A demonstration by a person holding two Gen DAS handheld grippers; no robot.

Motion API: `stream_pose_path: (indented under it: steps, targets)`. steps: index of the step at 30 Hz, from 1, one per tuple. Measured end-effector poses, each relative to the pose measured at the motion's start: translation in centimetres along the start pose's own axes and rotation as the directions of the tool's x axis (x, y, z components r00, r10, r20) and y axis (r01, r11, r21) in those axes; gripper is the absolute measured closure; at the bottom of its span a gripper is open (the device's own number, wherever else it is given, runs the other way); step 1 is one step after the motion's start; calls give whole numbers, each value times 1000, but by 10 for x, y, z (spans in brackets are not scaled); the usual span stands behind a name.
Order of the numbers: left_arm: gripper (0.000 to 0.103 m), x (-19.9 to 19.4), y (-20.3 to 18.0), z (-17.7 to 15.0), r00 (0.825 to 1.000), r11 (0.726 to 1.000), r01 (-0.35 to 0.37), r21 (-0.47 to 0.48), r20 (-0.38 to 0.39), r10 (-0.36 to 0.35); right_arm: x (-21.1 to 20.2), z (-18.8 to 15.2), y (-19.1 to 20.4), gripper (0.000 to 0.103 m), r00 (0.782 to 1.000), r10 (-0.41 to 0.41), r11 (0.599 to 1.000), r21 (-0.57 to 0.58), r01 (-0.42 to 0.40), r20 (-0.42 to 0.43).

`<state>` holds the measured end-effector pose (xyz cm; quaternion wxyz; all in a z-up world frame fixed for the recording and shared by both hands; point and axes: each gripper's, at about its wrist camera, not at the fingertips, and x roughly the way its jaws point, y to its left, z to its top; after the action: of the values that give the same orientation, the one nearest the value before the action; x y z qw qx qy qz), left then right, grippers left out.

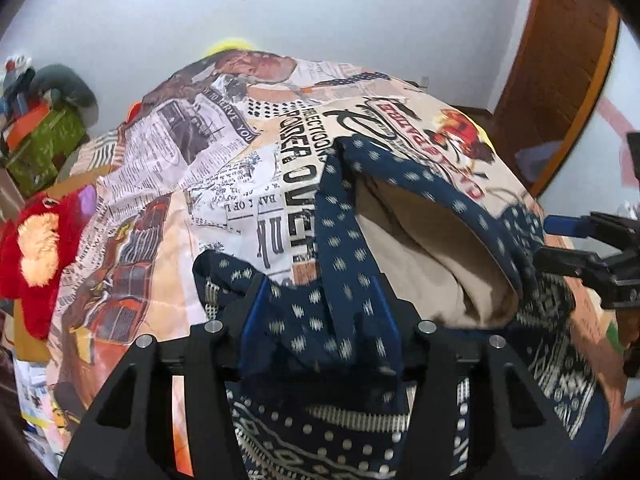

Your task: Fold large clothes

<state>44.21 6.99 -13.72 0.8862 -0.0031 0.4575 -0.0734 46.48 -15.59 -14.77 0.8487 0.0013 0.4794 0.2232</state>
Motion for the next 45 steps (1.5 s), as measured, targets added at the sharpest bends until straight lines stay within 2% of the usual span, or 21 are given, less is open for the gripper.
stream_pose_path:
  steps: [3,7,13,16,17,18,19,20,21,23,25,31,35,39,42,45]
  targets:
    - [52,22,4,13,999,998,39,-42,-31,-40,8,14,2,29,1000,-9,1000,-11,9,7]
    - [52,58,6,30,992,992,86,-92,-81,-93,32,32,3,29,1000,18,1000,-6,-18,-1]
    - [52,121,18,45,967,962,141,-232,-176,-184,75,51,5,31,999,39,999,10,-39,-17]
    - [52,144,24,48,950,942,166,-293,-209,-233,92,60,4,44,998,59,998,30,-58,-23]
    - [57,149,26,48,946,935,172,-310,-214,-245,98,64,4,51,997,69,997,39,-68,-25]
    - [62,154,29,47,938,923,188,-335,-216,-270,102,67,3,55,997,77,996,50,-76,-23]
    - [76,157,30,46,933,915,202,-350,-216,-288,106,68,2,62,996,83,995,60,-81,-23]
    - [86,158,30,45,929,907,211,-364,-214,-302,109,70,1,71,996,90,994,67,-88,-24]
    - [87,158,31,45,929,903,215,-372,-206,-306,110,71,0,74,995,95,993,74,-93,-20]
    - [93,149,30,44,937,907,226,-355,-176,-302,110,70,-1,85,994,108,991,84,-107,-9]
    - [95,131,25,45,951,927,223,-303,-140,-274,105,69,0,90,993,119,989,82,-119,8]
    - [95,60,9,48,980,973,192,-126,-28,-197,69,58,11,94,990,128,991,36,-131,59]
    - [95,11,3,40,985,984,172,-43,40,-171,38,45,24,94,987,129,992,-10,-128,94]
    - [96,-32,-4,14,986,990,139,33,86,-141,7,24,38,94,983,137,990,-51,-131,122]
    - [96,-52,-12,-6,985,989,126,73,105,-134,-11,2,48,94,983,135,989,-82,-125,128]
    - [96,-61,-18,-32,986,987,130,98,92,-139,-22,-25,54,94,984,140,986,-105,-129,109]
